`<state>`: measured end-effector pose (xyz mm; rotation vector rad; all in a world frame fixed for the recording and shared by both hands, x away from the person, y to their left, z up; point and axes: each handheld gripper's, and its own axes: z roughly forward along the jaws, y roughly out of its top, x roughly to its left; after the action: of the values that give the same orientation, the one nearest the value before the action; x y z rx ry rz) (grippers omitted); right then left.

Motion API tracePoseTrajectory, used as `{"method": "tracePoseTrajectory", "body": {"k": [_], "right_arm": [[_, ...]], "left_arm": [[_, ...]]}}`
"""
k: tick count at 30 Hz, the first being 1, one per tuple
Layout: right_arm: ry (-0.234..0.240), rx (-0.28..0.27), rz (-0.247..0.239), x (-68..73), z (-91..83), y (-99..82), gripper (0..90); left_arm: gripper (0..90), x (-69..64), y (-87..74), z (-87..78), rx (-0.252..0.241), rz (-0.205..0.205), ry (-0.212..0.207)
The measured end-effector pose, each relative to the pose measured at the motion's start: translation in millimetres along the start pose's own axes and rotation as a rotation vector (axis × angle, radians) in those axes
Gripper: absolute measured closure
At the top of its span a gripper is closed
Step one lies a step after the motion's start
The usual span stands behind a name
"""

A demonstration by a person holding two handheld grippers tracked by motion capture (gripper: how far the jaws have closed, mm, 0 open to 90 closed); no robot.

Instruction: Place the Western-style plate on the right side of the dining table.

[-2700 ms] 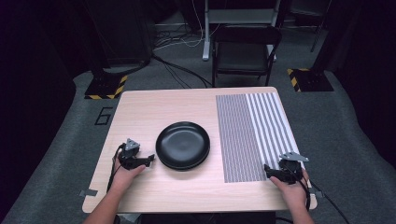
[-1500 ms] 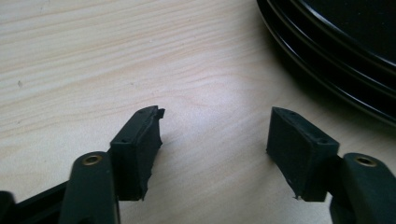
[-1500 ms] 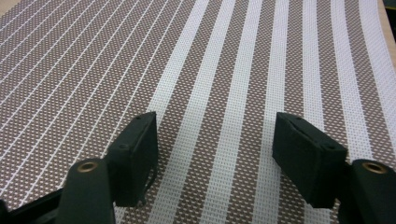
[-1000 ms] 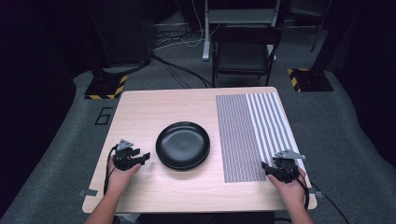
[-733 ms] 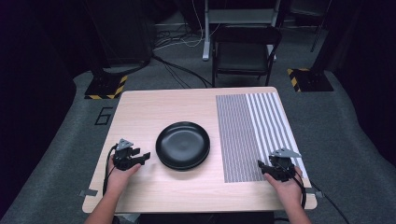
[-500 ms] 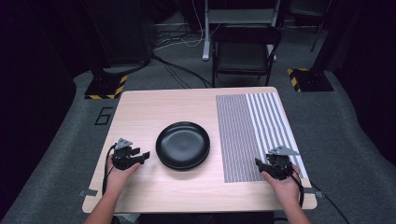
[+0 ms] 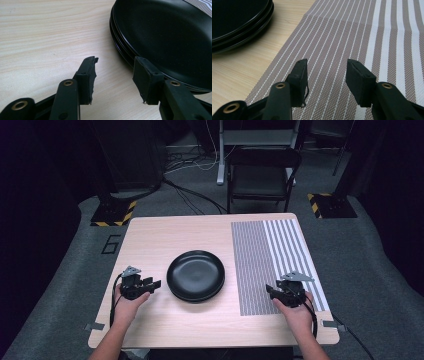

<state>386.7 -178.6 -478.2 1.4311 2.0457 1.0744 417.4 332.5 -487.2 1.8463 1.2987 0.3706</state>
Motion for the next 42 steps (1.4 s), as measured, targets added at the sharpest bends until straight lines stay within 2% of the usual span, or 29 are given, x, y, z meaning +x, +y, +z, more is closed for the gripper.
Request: {"method": "tracePoseTrajectory", "body": {"k": [9, 14, 17, 23, 32, 42], "right_arm": [[0.026, -0.01, 0.018, 6.6, 5.9, 8.3, 53.2], [0.044, -0.022, 0.029, 9.6, 9.3, 13.3, 51.8], [0.058, -0.023, 0.032, 11.7, 12.0, 16.1, 51.4], [0.084, -0.002, 0.032, 15.6, 20.0, 20.3, 51.1], [0.089, -0.028, 0.035, 27.3, 29.3, 26.2, 51.4], [0.11, -0.04, 0.015, 43.6, 40.0, 35.0, 53.0]], "left_arm": [[55.4, -1.8, 6.3, -2.5, 0.006, -0.002, -0.007], [54.6, -3.5, 8.2, -1.9, -0.007, -0.004, -0.005], [53.6, -3.5, 10.4, -2.2, 0.001, -0.002, -0.006], [52.7, -4.1, 15.0, -2.5, -0.016, 0.007, 0.008], [53.6, -5.6, 18.7, 0.7, -0.019, 0.011, 0.011], [55.9, -8.8, 24.3, 6.8, -0.005, -0.025, 0.001]]}}
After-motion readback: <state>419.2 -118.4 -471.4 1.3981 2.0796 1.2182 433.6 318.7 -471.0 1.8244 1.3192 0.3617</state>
